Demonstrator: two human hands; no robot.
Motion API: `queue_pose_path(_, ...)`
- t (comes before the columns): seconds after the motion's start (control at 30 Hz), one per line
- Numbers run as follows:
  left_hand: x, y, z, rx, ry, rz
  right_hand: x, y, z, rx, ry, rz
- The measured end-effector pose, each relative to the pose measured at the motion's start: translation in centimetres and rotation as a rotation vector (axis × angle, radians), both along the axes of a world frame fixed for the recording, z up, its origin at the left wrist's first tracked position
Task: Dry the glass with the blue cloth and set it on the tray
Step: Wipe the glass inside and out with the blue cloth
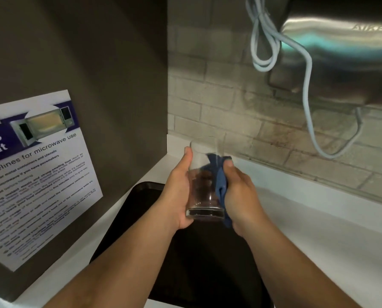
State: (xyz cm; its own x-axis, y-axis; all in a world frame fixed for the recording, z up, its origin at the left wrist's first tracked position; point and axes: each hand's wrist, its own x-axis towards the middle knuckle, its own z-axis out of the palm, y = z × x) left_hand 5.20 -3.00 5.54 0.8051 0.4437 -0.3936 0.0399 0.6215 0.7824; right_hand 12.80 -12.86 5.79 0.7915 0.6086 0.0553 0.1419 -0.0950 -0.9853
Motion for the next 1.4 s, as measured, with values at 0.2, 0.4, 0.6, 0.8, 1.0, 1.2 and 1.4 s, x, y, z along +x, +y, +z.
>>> queue_pose_path(0.2, 0.4, -0.6, 0.2, 0.163, 0.148, 0.158, -3.6, -1.4, -1.3, -0.099, -0.415, -0.022)
queue_pose_path(0.4, -0.1, -1.3, 0.4, 0.201, 0.119, 0.075, -0.3, 0.5, 1.7, -0.007, -0.292, -0.175)
queue_pose_path(0.6, 0.4, -2.4, 1.0, 0.180, 0.089, 0.006, 0.5, 1.2, 0.6, -0.050, -0.265, -0.190)
queue_pose_path(0.8, 0.3, -1.6, 1.2, 0.056, 0.112, 0.107, 1.6, 0.8, 0.8, -0.054, 0.066, -0.083)
queue_pose_path(1.0, 0.5, -0.4, 1.0, 0.108, 0.197, 0.201, -3.1, -1.2, -2.2, -0.136, -0.332, 0.053)
queue_pose_path(1.2, 0.0, -0.6, 0.1, 0.065, 0.033, 0.049, -1.0, 1.0, 1.1, -0.006, -0.353, -0.159)
queue_pose_path(1.4, 0.0, 0.0, 0.5, 0.025, 0.013, 0.071, -0.3, 0.5, 0.9, 0.025, -0.068, -0.034)
